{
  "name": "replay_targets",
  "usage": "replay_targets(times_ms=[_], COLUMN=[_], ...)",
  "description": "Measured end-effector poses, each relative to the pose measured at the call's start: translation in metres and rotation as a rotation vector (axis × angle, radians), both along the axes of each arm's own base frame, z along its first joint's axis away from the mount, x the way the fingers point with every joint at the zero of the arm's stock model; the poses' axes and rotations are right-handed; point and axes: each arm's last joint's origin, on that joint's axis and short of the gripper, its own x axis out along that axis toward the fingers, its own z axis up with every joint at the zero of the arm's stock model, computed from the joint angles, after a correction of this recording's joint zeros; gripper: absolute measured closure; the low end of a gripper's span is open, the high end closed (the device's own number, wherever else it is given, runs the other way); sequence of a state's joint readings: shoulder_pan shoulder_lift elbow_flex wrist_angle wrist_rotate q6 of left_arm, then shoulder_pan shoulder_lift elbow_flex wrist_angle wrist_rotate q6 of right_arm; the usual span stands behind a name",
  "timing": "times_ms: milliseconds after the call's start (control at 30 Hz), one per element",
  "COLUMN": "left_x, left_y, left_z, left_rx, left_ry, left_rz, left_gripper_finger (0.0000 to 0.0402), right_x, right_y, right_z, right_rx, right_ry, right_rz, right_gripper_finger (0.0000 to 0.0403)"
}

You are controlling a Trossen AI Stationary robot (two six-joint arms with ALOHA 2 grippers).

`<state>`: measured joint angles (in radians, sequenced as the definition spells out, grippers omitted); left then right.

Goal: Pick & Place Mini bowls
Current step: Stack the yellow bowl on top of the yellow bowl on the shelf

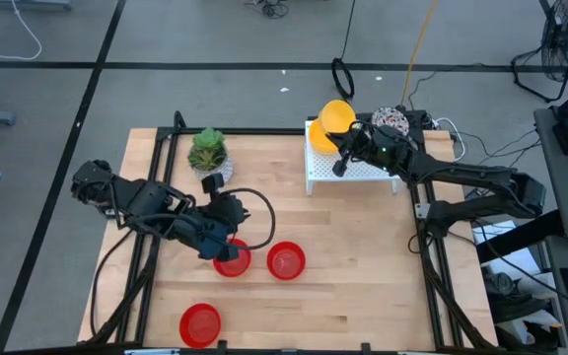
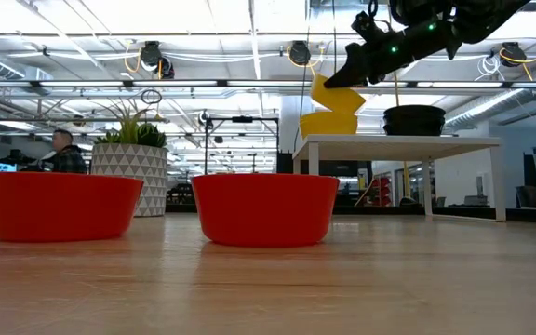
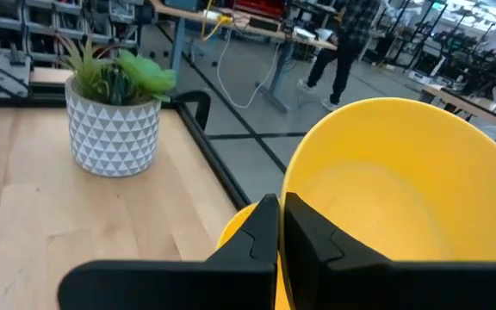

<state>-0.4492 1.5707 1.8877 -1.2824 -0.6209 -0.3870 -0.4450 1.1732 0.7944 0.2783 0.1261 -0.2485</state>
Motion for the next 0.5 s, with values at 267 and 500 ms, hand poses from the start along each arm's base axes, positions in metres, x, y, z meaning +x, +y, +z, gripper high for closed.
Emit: replay_targets(times_ms=[267, 500], left_x=[0.000, 0.000], left_y=[0.000, -0.001], left_z=[0.000, 0.000], left_rx=[-0.010, -0.023], left_ry=[-0.004, 0.003], left_rz=[0.008, -0.002], left_gripper_finger=[0.0364, 0.0364], right_x=[0.006, 0.009], right_y=[-0.003, -0.004], right_z=[-0.011, -0.013], right_rx=[0.021, 0.019], right_ry=[0.048, 0.049], right_rz=[0.002, 0.002], right_gripper_finger=[0.0390, 0.0348])
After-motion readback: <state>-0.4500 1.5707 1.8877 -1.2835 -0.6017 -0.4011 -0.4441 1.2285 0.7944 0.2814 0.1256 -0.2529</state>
